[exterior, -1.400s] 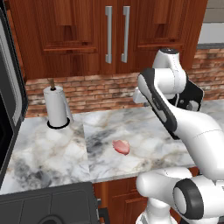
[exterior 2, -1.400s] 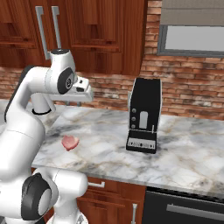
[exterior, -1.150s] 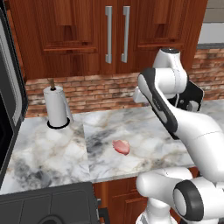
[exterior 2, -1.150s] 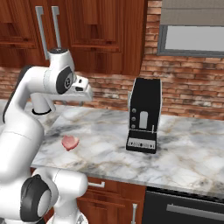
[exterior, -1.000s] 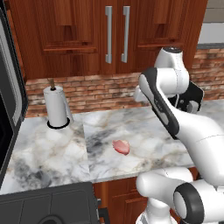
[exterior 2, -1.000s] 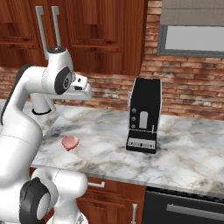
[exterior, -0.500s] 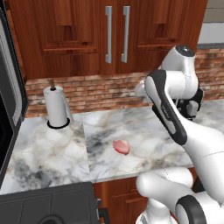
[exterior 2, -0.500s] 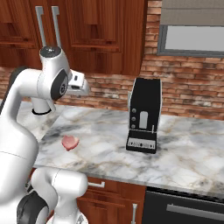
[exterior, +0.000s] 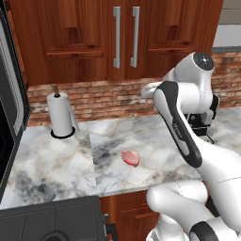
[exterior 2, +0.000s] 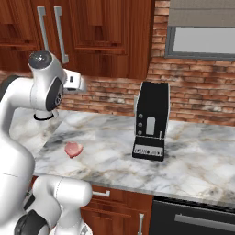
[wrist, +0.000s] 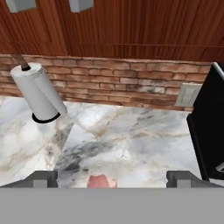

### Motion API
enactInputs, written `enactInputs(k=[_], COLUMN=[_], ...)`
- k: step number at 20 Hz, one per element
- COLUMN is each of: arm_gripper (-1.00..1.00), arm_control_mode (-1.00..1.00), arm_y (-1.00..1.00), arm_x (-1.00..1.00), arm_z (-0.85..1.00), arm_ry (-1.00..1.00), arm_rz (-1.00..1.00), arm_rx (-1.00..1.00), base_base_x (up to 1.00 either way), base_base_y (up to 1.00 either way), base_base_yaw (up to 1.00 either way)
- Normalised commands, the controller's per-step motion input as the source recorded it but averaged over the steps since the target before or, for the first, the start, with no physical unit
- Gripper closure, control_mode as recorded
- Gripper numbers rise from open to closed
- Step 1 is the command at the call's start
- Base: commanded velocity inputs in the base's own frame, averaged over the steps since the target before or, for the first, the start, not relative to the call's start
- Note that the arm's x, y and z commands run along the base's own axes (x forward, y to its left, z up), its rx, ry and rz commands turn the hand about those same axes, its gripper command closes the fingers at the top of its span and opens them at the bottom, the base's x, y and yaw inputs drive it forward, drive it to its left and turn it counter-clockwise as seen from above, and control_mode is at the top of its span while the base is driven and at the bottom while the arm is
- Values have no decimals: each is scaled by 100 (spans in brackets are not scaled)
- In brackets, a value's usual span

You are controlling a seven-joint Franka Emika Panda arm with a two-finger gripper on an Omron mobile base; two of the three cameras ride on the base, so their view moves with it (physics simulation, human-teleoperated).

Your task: Retrieve the tupperware from the cabinet, then place the raw meat into the tupperware to avoid contamination.

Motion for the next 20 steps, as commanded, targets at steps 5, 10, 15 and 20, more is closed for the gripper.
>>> enactInputs(k=[5, 10, 15, 20], arm_gripper=[-100, -100, -100, -100], arm_control_mode=[-100, -100, -100, -100], arm_y=[29, 25, 20, 13], arm_x=[0, 0, 0, 0], arm_z=[24, 17, 19, 30], arm_ry=[-21, -29, -31, -27], arm_rz=[1, 4, 2, 0], arm_rx=[2, 6, 8, 6], base_base_x=[0, 0, 0, 0], base_base_y=[0, 0, 0, 0], base_base_yaw=[0, 0, 0, 0])
